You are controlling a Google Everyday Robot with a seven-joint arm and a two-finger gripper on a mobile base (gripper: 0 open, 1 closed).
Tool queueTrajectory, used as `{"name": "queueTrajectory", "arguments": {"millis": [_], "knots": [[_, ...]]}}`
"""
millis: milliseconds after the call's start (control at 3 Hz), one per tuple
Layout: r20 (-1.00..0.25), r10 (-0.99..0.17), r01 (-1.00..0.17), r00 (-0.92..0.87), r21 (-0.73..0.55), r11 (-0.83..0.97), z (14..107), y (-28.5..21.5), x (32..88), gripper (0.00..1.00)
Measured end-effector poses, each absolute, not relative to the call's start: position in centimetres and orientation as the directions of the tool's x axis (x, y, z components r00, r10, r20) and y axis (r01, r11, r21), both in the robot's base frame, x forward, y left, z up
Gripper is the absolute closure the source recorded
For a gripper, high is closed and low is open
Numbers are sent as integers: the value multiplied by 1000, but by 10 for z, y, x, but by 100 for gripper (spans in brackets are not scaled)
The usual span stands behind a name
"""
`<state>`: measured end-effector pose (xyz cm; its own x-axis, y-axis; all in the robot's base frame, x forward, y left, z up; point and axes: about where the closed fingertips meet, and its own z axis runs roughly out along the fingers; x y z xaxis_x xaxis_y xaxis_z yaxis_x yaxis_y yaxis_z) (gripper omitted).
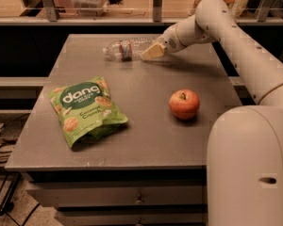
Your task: Pick water bottle
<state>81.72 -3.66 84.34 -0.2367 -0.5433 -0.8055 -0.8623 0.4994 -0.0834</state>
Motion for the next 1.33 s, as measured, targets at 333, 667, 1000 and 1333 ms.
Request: {"name": "queueTrajectory", "arguments": {"millis": [333,667,1000,1333], "knots": [[-797,-561,-867,-224,-99,487,845,-41,815,64],[-802,-566,-872,-191,-127,474,858,-42,809,88],[-823,-547,-875,-150,-147,461,879,-38,801,100],[-860,-505,-881,-74,-181,438,919,-28,791,100]]}}
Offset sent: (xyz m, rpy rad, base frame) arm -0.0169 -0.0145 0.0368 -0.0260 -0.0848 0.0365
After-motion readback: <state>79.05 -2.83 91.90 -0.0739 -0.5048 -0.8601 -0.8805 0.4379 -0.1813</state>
